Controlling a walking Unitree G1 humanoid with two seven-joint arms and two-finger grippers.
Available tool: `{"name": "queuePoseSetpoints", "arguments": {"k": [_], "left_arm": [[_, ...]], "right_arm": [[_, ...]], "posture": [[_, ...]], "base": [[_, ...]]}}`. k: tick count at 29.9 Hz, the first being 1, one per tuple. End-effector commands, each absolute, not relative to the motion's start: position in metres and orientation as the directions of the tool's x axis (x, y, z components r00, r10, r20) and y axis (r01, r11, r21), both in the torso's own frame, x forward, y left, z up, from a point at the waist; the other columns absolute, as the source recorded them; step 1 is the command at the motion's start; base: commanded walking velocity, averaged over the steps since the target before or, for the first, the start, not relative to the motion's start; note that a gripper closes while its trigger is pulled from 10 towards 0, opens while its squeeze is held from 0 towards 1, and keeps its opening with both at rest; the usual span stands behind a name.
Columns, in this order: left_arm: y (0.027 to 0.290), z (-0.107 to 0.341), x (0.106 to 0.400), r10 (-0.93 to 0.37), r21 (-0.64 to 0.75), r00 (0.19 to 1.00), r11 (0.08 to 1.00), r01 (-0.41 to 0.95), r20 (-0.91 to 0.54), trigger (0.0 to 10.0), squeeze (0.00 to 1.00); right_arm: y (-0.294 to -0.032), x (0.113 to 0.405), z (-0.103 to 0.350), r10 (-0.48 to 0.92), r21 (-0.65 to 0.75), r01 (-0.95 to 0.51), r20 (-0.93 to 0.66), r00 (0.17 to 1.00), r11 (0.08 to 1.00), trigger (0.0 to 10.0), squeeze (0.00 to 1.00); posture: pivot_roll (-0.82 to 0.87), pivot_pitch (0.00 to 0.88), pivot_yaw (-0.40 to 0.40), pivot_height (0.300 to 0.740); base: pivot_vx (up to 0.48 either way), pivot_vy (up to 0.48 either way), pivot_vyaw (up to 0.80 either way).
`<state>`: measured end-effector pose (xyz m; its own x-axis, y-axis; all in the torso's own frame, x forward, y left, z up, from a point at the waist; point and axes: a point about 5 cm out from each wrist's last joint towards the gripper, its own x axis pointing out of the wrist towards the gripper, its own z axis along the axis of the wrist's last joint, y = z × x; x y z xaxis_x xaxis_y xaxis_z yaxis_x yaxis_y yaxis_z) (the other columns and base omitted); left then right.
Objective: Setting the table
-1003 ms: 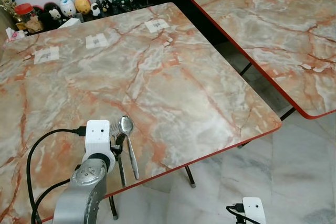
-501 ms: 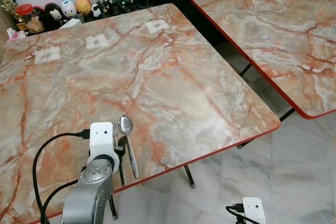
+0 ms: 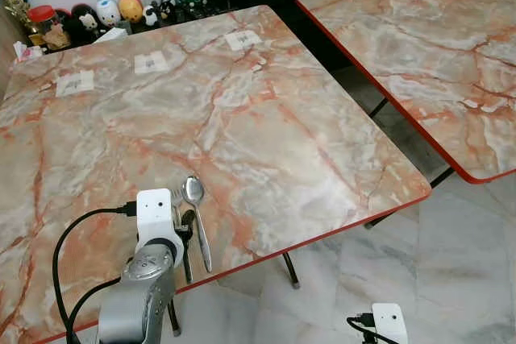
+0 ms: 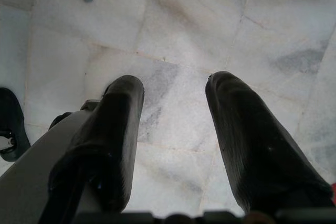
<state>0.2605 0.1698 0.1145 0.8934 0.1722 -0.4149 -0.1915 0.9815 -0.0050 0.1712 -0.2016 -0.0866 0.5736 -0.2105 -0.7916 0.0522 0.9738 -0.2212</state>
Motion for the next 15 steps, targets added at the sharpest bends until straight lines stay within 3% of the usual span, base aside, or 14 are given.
{"name": "queuePoseSetpoints", "arguments": {"k": [1,2,15], "left_arm": [[0.1738,0.1010,0.2563,0.186,0.011,0.855,0.979,-0.206,-0.484,2.0,0.00],[0.1737,0.1009,0.2562,0.185,0.011,0.855,0.979,-0.205,-0.484,0.0,0.00],[0.1750,0.0963,0.2534,0.190,0.011,0.836,0.977,-0.215,-0.515,0.0,0.00]], "right_arm": [[-0.2005,0.1647,-0.0900,-0.205,-0.219,0.041,-0.809,0.551,0.975,10.0,0.00],[-0.2006,0.1647,-0.0899,-0.205,-0.220,0.040,-0.809,0.551,0.975,10.0,0.00],[-0.2017,0.1644,-0.0901,-0.206,-0.227,0.029,-0.812,0.545,0.973,10.0,0.00]], "posture": [[-0.02,0.125,0.054,0.740],[-0.02,0.126,0.053,0.740],[-0.03,0.134,0.050,0.740]], "base": [[0.000,0.000,0.00],[0.000,0.000,0.00],[0.000,0.000,0.00]]}}
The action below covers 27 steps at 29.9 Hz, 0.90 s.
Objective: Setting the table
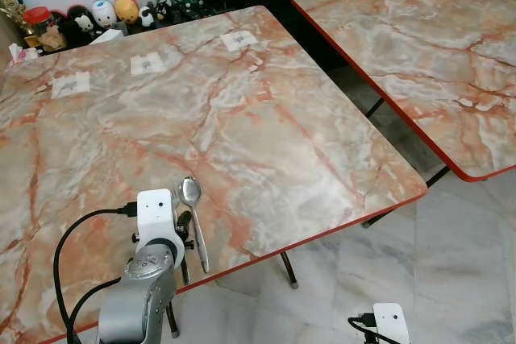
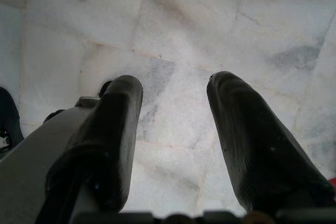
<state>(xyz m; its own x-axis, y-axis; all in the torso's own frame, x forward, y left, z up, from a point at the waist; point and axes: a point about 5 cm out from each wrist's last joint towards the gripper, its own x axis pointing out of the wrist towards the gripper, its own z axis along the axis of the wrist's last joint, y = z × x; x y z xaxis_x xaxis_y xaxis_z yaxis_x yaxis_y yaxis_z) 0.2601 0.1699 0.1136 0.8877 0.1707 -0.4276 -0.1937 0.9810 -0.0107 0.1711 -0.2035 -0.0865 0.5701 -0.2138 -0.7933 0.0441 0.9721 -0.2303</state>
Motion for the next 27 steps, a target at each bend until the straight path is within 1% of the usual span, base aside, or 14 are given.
{"name": "queuePoseSetpoints", "arguments": {"k": [1,18,27], "left_arm": [[0.1752,0.0961,0.2533,0.190,0.012,0.836,0.977,-0.215,-0.515,0.0,0.00],[0.1768,0.0942,0.2519,0.196,0.018,0.827,0.975,-0.220,-0.527,0.0,0.00],[0.1783,0.0955,0.2526,0.211,0.077,0.834,0.977,-0.200,-0.509,0.0,0.00]], "right_arm": [[-0.2017,0.1644,-0.0901,-0.206,-0.227,0.030,-0.812,0.545,0.973,10.0,0.00],[-0.2021,0.1647,-0.0899,-0.206,-0.229,0.027,-0.813,0.545,0.973,10.0,0.00],[-0.2021,0.1647,-0.0899,-0.207,-0.230,0.027,-0.813,0.545,0.973,10.0,0.00]], "posture": [[-0.03,0.134,0.050,0.740],[-0.02,0.133,0.046,0.740],[-0.03,0.133,0.047,0.740]], "base": [[0.000,0.000,0.00],[0.000,0.000,0.00],[0.000,0.000,0.00]]}}
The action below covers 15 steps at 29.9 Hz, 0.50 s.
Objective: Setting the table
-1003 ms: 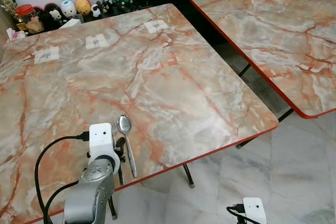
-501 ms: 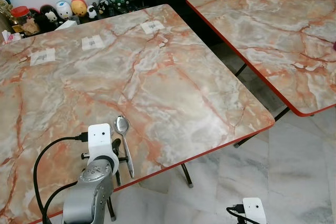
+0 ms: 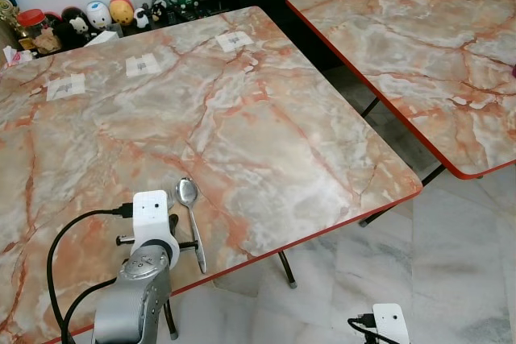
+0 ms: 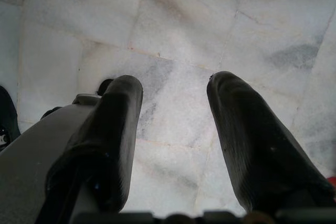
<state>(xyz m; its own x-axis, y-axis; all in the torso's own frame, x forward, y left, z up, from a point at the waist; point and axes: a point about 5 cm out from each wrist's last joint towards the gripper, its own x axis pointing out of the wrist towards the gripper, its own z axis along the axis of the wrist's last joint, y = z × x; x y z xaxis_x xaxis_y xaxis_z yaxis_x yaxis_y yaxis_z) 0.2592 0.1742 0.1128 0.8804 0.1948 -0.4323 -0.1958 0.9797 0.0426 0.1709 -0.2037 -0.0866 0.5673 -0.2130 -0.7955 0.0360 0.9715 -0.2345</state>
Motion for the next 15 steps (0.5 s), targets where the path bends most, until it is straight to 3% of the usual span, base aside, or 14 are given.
{"name": "queuePoseSetpoints", "arguments": {"k": [1,7,15], "left_arm": [[0.178,0.095,0.252,0.211,0.079,0.834,0.977,-0.199,-0.509,0.0,0.00],[0.180,0.096,0.252,0.227,0.112,0.841,0.974,-0.198,-0.491,0.0,0.00],[0.199,0.115,0.258,0.316,0.076,0.892,0.948,-0.308,-0.325,0.0,0.00]], "right_arm": [[-0.202,0.165,-0.090,-0.207,-0.229,0.027,-0.813,0.545,0.973,10.0,0.00],[-0.202,0.165,-0.090,-0.206,-0.230,0.026,-0.813,0.545,0.973,10.0,0.00],[-0.203,0.165,-0.090,-0.209,-0.231,0.028,-0.812,0.546,0.973,10.0,0.00]], "posture": [[-0.03,0.132,0.047,0.740],[-0.03,0.132,0.046,0.740],[-0.03,0.130,0.043,0.740]], "base": [[0.000,0.000,0.00],[0.000,0.000,0.00],[0.000,0.000,0.00]]}}
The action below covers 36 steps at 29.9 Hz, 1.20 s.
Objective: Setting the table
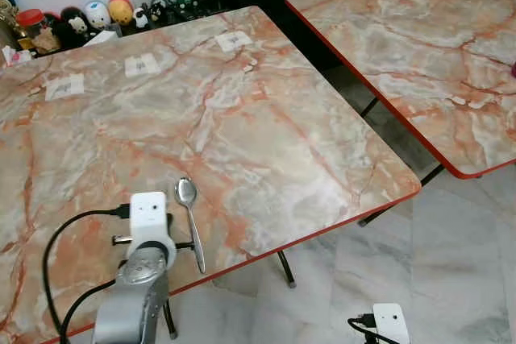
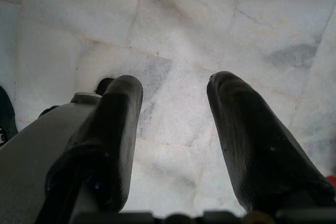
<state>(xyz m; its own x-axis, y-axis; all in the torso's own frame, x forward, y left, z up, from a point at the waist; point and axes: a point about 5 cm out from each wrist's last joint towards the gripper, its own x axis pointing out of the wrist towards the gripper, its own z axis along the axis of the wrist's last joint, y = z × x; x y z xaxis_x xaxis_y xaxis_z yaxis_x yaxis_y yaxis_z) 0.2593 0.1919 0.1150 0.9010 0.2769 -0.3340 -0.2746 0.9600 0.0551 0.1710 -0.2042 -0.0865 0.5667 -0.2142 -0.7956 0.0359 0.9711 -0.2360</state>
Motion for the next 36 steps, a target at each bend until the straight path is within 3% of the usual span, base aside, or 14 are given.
{"name": "queuePoseSetpoints", "arguments": {"k": [1,2,3,10,17,36], "left_arm": [[0.201,0.121,0.260,0.309,0.038,0.911,0.950,-0.310,-0.275,0.0,0.00],[0.203,0.127,0.261,0.305,0.034,0.923,0.951,-0.306,-0.233,7.7,0.00],[0.204,0.128,0.261,0.305,0.033,0.927,0.952,-0.305,-0.219,10.0,0.00],[0.216,0.139,0.251,0.290,0.011,0.951,0.957,-0.291,-0.104,10.0,0.00],[0.216,0.155,0.229,0.180,0.114,0.982,0.976,-0.186,0.059,10.0,0.00],[0.197,0.151,0.234,0.117,0.123,0.987,0.984,-0.130,0.108,10.0,0.00]], "right_arm": [[-0.203,0.165,-0.090,-0.209,-0.232,0.027,-0.812,0.546,0.972,10.0,0.00],[-0.203,0.165,-0.090,-0.208,-0.232,0.027,-0.812,0.546,0.972,10.0,0.00],[-0.203,0.165,-0.090,-0.208,-0.232,0.027,-0.812,0.546,0.972,10.0,0.00],[-0.204,0.165,-0.089,-0.209,-0.232,0.028,-0.811,0.546,0.972,10.0,0.00],[-0.206,0.166,-0.089,-0.209,-0.234,0.026,-0.809,0.549,0.972,10.0,0.00],[-0.205,0.167,-0.088,-0.193,-0.232,0.003,-0.803,0.564,0.973,10.0,0.00]], "posture": [[-0.03,0.130,0.043,0.740],[-0.03,0.129,0.043,0.740],[-0.03,0.129,0.043,0.740],[-0.03,0.127,0.038,0.740],[-0.02,0.130,0.035,0.740],[-0.03,0.120,0.038,0.740]], "base": [[0.000,0.000,0.00],[0.000,0.000,0.00],[0.000,0.000,0.00],[0.000,0.000,0.00],[0.000,0.000,0.00],[0.000,-0.050,0.00]]}}
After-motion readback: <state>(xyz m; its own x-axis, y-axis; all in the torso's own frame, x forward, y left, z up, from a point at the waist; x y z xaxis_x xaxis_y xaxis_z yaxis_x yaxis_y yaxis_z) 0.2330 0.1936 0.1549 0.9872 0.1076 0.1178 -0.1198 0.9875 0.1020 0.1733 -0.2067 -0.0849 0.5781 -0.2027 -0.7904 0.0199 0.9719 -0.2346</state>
